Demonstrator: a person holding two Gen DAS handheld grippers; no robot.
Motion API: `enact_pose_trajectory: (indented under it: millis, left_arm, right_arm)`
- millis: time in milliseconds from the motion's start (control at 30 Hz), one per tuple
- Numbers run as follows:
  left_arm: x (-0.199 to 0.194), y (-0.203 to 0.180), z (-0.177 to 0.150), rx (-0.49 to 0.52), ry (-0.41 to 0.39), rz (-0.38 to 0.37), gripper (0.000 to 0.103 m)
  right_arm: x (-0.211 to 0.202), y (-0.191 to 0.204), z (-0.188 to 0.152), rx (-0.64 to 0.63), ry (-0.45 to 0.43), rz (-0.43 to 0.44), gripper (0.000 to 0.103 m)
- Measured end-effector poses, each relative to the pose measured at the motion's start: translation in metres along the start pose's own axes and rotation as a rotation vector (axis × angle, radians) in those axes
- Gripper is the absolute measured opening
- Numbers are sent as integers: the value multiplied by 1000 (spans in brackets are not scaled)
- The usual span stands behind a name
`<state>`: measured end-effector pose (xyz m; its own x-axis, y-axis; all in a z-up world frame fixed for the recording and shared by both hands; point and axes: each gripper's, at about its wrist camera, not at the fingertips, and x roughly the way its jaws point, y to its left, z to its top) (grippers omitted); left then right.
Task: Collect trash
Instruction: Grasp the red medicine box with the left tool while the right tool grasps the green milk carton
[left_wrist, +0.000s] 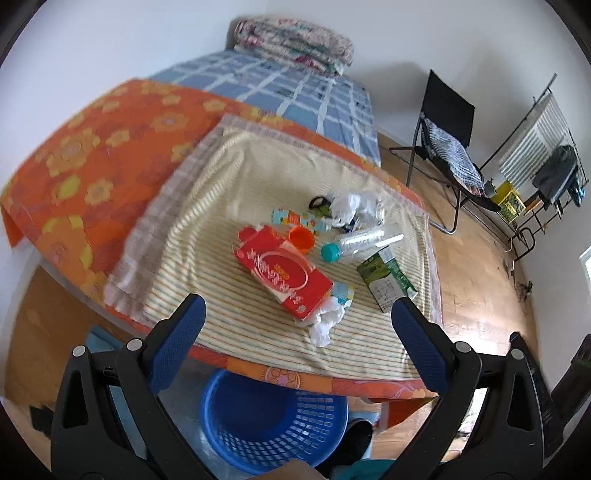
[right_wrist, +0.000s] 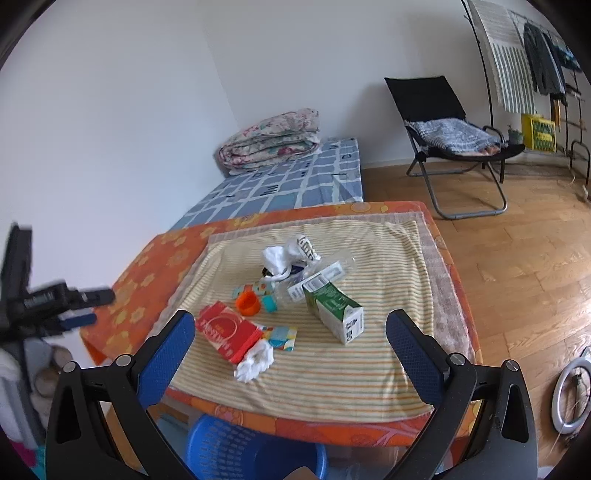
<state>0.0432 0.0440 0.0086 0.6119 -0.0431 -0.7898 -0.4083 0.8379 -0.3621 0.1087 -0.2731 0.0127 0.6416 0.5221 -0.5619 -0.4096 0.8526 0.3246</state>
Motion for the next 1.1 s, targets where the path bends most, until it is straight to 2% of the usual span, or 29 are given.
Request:
enact_pose_trajectory:
  millis: [100, 200, 300, 367, 467, 533, 633, 767, 900, 1000, 1100]
  left_arm:
    - [27, 5, -4, -26, 45, 4, 102]
    - [63, 8, -1, -47, 101, 24, 102]
    - [84, 10, 5, -52, 108, 54, 97]
    - [82, 11, 11, -46, 104, 77, 97]
    - [63, 11, 18, -23, 60, 112, 97]
    - [45, 8, 19, 5, 18, 161, 97]
    - [26, 5, 19, 0, -5, 179, 97]
    - [14, -6, 17, 22, -13, 173, 97]
    - [10, -23, 11, 65, 30, 120, 97]
    - [22, -32, 10, 95, 43, 93, 97]
    - [46, -21, 10, 37, 84, 74, 97]
  right_arm:
    - [22, -7, 15, 5, 42, -3, 103]
    - [41, -14, 22, -17, 48, -27, 103]
    - [65, -28, 24, 4, 60, -42, 103]
    - [71, -41, 20, 48, 71, -35, 103]
    - [78, -55, 23, 137, 110, 22, 103]
    - [75, -53, 29, 128, 99, 42, 103]
    - [68, -38, 32, 51, 74, 37, 102]
    - [62, -23, 24, 6, 100, 79, 103]
    - [61, -20, 18, -61, 123, 56, 103]
    - [60, -30, 16, -57, 120, 38, 103]
    - [69, -42, 13, -50, 152, 18, 103]
